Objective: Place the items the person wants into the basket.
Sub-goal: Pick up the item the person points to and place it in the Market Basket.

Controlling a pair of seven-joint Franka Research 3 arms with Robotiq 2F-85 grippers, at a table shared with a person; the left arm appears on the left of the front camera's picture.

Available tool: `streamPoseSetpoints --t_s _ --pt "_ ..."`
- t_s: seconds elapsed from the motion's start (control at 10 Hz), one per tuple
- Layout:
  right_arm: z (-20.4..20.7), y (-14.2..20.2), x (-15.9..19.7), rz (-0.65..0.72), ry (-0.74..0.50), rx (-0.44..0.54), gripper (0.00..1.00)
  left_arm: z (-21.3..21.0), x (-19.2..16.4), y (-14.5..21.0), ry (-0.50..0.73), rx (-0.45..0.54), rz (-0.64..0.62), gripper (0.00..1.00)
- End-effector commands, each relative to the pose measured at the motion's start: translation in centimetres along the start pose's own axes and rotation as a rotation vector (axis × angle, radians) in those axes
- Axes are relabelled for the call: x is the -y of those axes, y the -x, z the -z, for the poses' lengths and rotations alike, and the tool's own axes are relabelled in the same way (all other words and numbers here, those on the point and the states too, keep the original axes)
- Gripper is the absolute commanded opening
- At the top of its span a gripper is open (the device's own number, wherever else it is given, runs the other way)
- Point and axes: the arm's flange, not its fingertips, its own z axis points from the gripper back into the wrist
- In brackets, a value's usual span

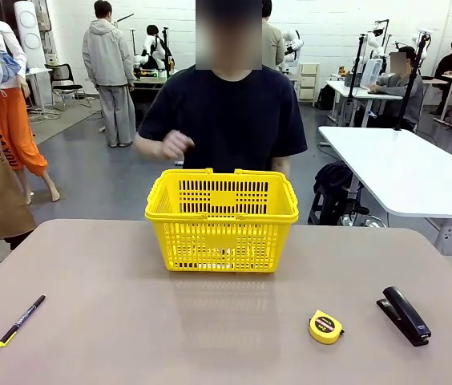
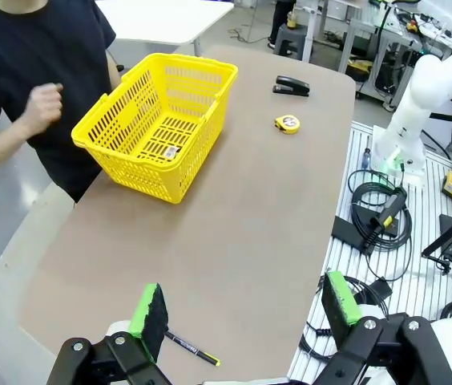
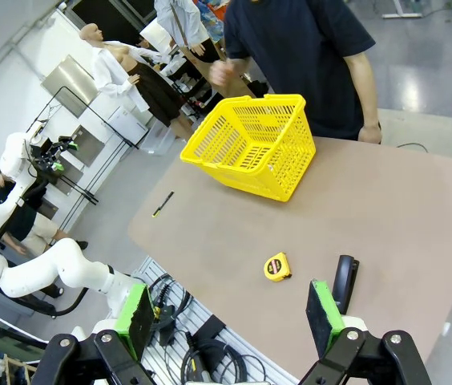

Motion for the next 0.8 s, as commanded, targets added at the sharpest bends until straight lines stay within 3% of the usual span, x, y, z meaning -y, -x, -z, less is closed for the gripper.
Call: streamPoseSetpoints --t_s 0.0,0.7 --pt "0.01 -0.21 -0.11 -0.016 -0.023 0.02 1.0 -0.35 0.09 0.18 -0.004 0.006 0.003 1.0" --pt "0.01 -0.21 -0.11 -0.016 -0.023 0.02 1.0 -0.35 0.09 0.18 -0.004 0.006 0.003 1.0"
